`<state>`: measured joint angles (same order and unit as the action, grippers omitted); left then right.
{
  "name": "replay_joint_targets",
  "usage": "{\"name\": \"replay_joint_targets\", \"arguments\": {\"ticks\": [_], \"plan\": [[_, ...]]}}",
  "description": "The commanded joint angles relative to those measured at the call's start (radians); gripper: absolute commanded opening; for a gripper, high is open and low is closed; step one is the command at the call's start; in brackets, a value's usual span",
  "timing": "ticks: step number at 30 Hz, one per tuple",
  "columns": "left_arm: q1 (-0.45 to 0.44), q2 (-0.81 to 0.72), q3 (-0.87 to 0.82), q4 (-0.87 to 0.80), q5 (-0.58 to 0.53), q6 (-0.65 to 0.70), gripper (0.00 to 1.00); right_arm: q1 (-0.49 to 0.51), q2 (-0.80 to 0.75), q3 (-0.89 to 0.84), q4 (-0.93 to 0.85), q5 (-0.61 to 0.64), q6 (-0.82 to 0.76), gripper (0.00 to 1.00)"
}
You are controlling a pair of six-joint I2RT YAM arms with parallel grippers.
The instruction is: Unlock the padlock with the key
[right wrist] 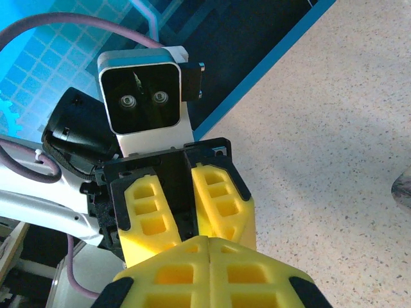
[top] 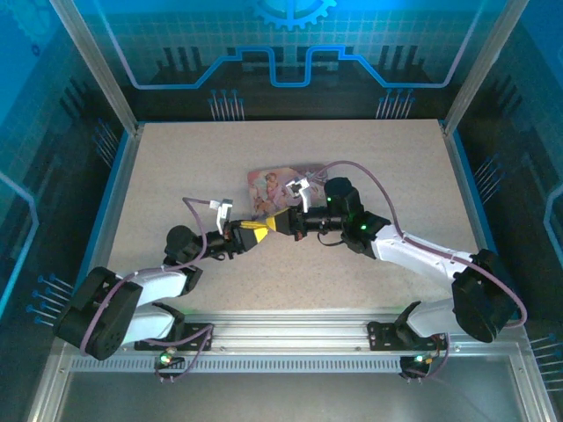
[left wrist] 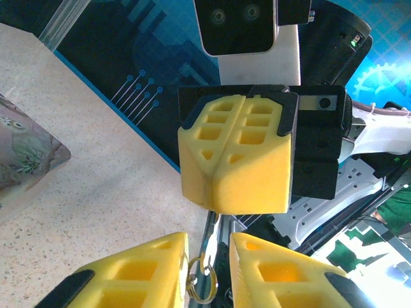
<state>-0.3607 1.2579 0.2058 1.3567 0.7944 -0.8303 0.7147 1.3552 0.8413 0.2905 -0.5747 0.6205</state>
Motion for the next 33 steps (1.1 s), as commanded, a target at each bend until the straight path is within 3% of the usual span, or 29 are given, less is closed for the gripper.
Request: {"name": "replay_joint_targets", "arguments": {"ticks": [1,4,9,21,26,29,33], "plan": [[-0.009,0.003,0.018,0.042,0.014,0.007,0.16,0.012,0.007,-0.002,0.029,0.016,0.004,0.0],[-0.009,0.006,0.015,0.042,0.011,0.009,0.09,0.013,0.004,-0.002,0.027,0.023,0.004,0.0],[-0.01,0.009,0.004,0.042,0.001,0.008,0.2,0.013,-0.008,-0.008,0.026,0.038,0.004,0.0],[-0.011,0.028,0.001,0.042,-0.001,0.014,0.21,0.01,-0.026,-0.01,0.022,0.059,0.005,0.0],[-0.011,0.018,-0.001,0.042,-0.008,0.017,0.11,0.009,-0.023,-0.01,0.018,0.05,0.005,0.0],[-0.011,0.012,-0.003,0.042,-0.012,0.017,0.0,0.008,-0.021,-0.016,0.019,0.05,0.005,0.0],[-0.009,0.004,-0.012,0.043,-0.028,0.022,0.0,0.009,-0.023,-0.009,-0.006,0.072,0.005,0.02]]}}
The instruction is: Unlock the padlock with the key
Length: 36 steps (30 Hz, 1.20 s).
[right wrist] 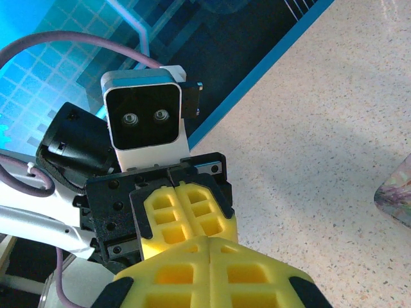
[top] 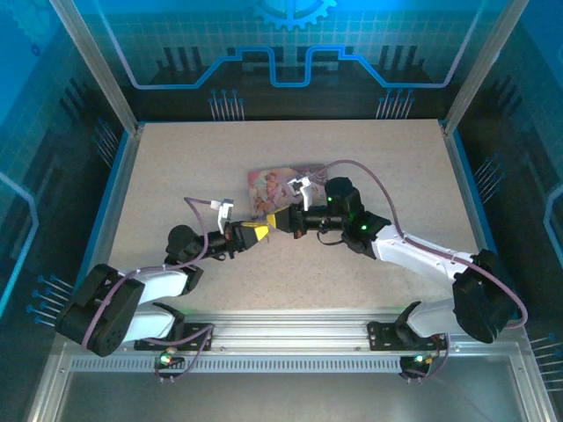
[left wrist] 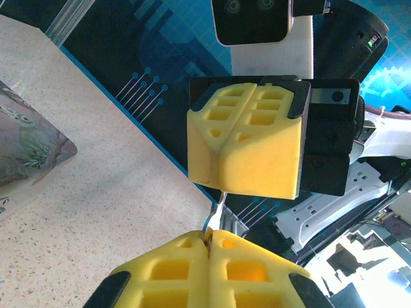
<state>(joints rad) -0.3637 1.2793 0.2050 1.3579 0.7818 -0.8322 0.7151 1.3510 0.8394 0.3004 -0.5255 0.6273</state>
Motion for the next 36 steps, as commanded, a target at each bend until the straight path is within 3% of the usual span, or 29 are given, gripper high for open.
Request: {"name": "replay_joint_targets", "arguments": {"ticks": [1,2,4,7,11,14,20,25,36], "plan": [[-0.006,-0.021,-0.017,0.041,-0.023,0.032,0.0,0.007,-0.022,-0.003,-0.048,0.043,-0.002,0.16],[-0.003,-0.024,-0.026,0.041,-0.033,0.041,0.0,0.007,-0.027,0.002,-0.079,0.064,-0.004,0.36],[0.007,-0.027,-0.049,0.03,-0.055,0.063,0.0,0.006,-0.041,0.009,-0.152,0.128,-0.005,0.58],[0.017,-0.055,-0.081,-0.065,-0.106,0.13,0.0,0.009,-0.078,-0.013,-0.265,0.296,0.005,0.66],[0.017,-0.155,-0.092,-0.29,-0.171,0.243,0.0,0.083,-0.07,-0.012,-0.474,0.696,0.01,0.66],[0.016,-0.263,-0.084,-0.482,-0.205,0.32,0.0,0.158,0.026,0.015,-0.55,0.905,0.034,0.65],[0.016,-0.487,-0.068,-0.788,-0.242,0.414,0.0,0.209,0.223,0.089,-0.558,1.027,0.134,0.62],[0.016,-0.638,-0.066,-0.959,-0.264,0.452,0.0,0.198,0.313,0.115,-0.493,1.038,0.138,0.58],[0.016,-0.721,-0.067,-1.05,-0.27,0.473,0.0,0.163,0.426,0.164,-0.388,0.994,0.107,0.56]]}}
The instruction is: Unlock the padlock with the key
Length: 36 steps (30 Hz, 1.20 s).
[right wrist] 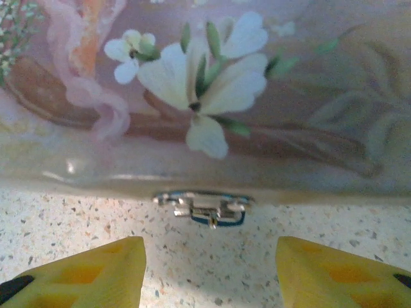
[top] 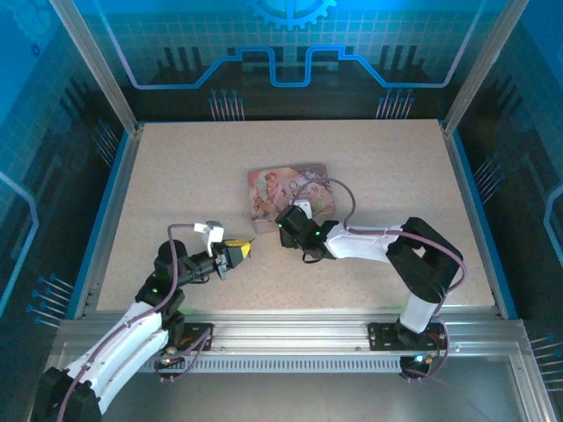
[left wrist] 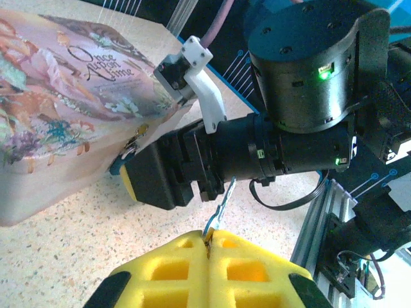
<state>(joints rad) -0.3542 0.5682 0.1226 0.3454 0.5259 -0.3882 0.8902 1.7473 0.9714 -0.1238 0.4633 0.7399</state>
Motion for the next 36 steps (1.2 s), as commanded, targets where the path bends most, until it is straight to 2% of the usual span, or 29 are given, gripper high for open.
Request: {"name": "replay_joint_targets", "arguments": {"ticks": [1,8,13,16,23,32,36], "plan": [[0.006,-0.011,0.015,-0.036,-0.014,0.029,0.0,-0.016,0.039,0.037,0.042,0.0,-0.005,0.56],[0.006,-0.01,0.015,-0.045,-0.014,0.037,0.0,-0.042,0.077,0.054,0.078,-0.02,-0.011,0.55],[0.006,-0.01,0.017,-0.048,-0.017,0.043,0.0,-0.048,0.092,0.072,0.078,-0.007,-0.019,0.49],[0.006,-0.009,0.017,-0.044,-0.012,0.043,0.0,-0.052,0.106,0.07,0.1,0.0,-0.01,0.41],[0.006,-0.008,0.014,-0.049,-0.016,0.054,0.0,-0.049,0.088,0.087,0.09,0.002,-0.034,0.16],[-0.002,0.083,0.019,0.028,-0.033,0.061,0.0,-0.054,-0.046,0.182,-0.148,-0.145,-0.059,0.02],[-0.079,0.166,0.032,0.091,-0.116,0.083,0.0,-0.081,-0.082,0.23,-0.225,-0.264,-0.022,0.0]]}}
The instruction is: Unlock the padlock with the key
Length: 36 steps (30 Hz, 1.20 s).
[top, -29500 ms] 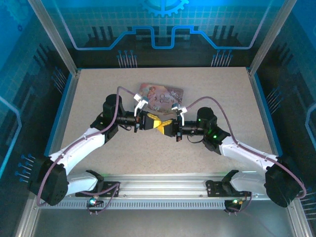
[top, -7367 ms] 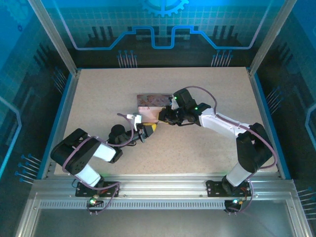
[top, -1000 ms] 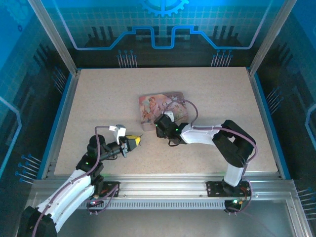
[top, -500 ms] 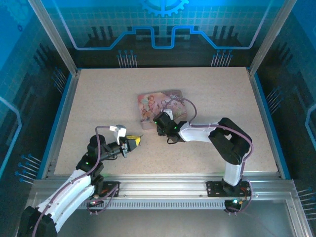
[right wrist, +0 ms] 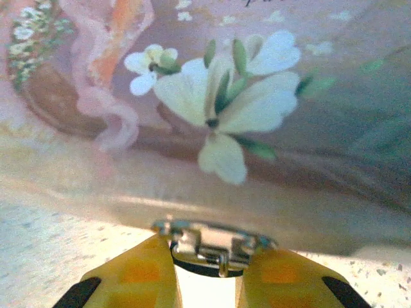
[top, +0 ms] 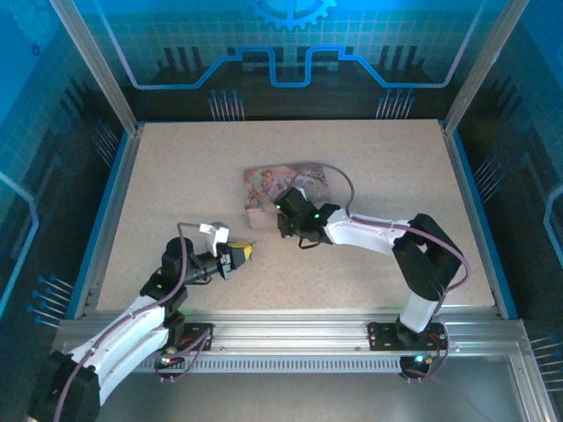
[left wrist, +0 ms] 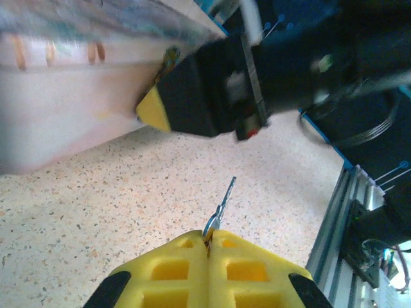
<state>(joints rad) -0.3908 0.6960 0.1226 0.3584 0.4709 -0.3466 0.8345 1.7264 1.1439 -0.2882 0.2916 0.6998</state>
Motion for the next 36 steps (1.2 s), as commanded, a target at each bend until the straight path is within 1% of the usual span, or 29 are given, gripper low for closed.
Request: {"name": "replay_joint_targets", "arguments": {"ticks": [1,3,10,13,17,22,27,30,33,36], "plan": [[-0.061,0.066,0.035,0.11,-0.079,0.043,0.0,-0.032,-0.069,0.067,-0.073,-0.12,0.026,0.0],[-0.082,0.122,0.035,0.183,-0.1,0.037,0.0,-0.046,-0.081,0.081,-0.087,-0.173,0.039,0.0],[-0.091,0.343,0.034,0.476,-0.133,-0.01,0.0,-0.101,-0.118,0.083,-0.059,-0.392,0.113,0.0],[-0.102,0.45,0.04,0.62,-0.143,-0.022,0.0,-0.118,-0.128,0.074,-0.038,-0.45,0.136,0.0],[-0.119,0.571,0.057,0.76,-0.161,-0.027,0.0,-0.14,-0.13,0.059,0.006,-0.524,0.164,0.0],[-0.124,0.673,0.061,0.878,-0.173,-0.031,0.0,-0.152,-0.129,0.062,0.021,-0.571,0.179,0.0],[-0.125,0.766,0.067,0.961,-0.166,-0.055,0.0,-0.158,-0.132,0.061,0.035,-0.589,0.195,0.0],[-0.124,0.838,0.066,1.038,-0.168,-0.082,0.0,-0.158,-0.137,0.059,0.046,-0.597,0.205,0.0],[-0.123,0.874,0.083,1.04,-0.166,-0.097,0.0,-0.158,-0.145,0.053,0.05,-0.594,0.207,0.0],[-0.125,0.871,0.081,1.041,-0.178,-0.095,0.0,-0.158,-0.149,0.048,0.052,-0.593,0.208,0.0]]}}
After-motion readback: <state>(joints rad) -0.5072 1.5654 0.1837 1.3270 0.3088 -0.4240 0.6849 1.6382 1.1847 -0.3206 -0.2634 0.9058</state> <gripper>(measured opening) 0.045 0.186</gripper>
